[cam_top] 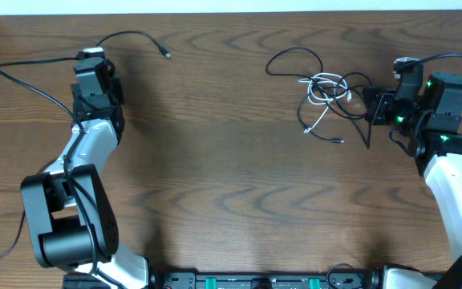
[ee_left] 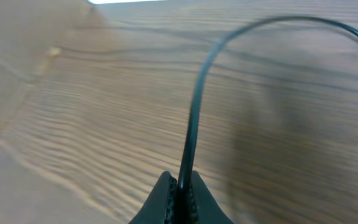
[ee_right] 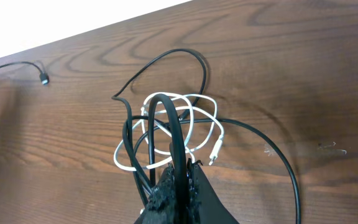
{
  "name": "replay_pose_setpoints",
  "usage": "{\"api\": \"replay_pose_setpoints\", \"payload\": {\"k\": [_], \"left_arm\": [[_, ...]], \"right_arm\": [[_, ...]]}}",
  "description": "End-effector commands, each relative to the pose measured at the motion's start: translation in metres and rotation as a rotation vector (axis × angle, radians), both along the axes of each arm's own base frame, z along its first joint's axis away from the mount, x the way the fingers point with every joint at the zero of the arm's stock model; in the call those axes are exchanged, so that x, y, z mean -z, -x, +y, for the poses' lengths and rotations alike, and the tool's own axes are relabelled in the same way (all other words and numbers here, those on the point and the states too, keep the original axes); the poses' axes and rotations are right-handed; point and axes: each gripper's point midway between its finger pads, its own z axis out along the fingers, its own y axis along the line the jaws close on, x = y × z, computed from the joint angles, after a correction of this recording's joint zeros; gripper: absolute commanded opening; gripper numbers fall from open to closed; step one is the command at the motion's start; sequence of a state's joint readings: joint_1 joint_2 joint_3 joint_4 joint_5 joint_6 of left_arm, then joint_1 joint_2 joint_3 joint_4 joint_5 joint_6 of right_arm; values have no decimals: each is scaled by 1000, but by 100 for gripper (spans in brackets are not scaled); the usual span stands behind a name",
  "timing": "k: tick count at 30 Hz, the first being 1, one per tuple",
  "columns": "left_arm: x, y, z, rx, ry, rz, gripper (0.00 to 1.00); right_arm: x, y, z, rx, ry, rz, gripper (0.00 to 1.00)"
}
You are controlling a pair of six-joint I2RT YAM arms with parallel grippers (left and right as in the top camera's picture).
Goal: Untangle cables
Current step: 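Pull the black cable to the upper left with the left gripper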
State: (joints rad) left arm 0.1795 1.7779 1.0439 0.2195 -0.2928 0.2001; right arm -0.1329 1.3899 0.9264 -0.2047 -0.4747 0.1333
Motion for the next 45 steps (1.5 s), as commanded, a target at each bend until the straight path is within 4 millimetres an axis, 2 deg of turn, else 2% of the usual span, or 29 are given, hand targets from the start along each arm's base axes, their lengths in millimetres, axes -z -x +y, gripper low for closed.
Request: {"api": "replay_pose_setpoints", "payload": {"k": [1,3,6,12,19,24,27,33,35,37,39,42,45], "left_arm": [[-67,4,31,-131,-186,-66,7],[-93,9,43,-203,-254,-83,7],[-124,10,53,-220,-327,-76,7],[-176,12,77,-270,-340,-108,8],[-261,19,104,-346,-364,-258,8],[-302,30,127,-368,-382,-339,7],[-323,35,135,-357,-403,-372,7],[-379,53,152,-387,-452,-493,8],[-382,61,162,-412,-459,-491,7],[-364,68,176,-434,-446,-415,8],[-328,78,194,-470,-376,-299,7],[-283,96,216,-550,-260,-210,7],[-250,115,234,-635,-168,-157,7]], "right_arm": [[-11,0,0,2,-11,-24,1],[-11,0,0,1,-11,-23,1],[-11,0,0,2,-11,-24,1],[-11,0,0,2,-11,-24,1],[-11,0,0,1,-11,-24,1],[-8,2,1,1,-13,-11,1],[-8,2,1,1,-13,-8,1],[-7,2,1,2,-14,-6,1],[-7,2,1,2,-14,-4,1],[-7,2,1,2,-14,-4,1],[-7,2,0,7,-10,-4,1],[-7,2,0,7,-10,-4,1],[-7,2,0,7,-10,-3,1]]}}
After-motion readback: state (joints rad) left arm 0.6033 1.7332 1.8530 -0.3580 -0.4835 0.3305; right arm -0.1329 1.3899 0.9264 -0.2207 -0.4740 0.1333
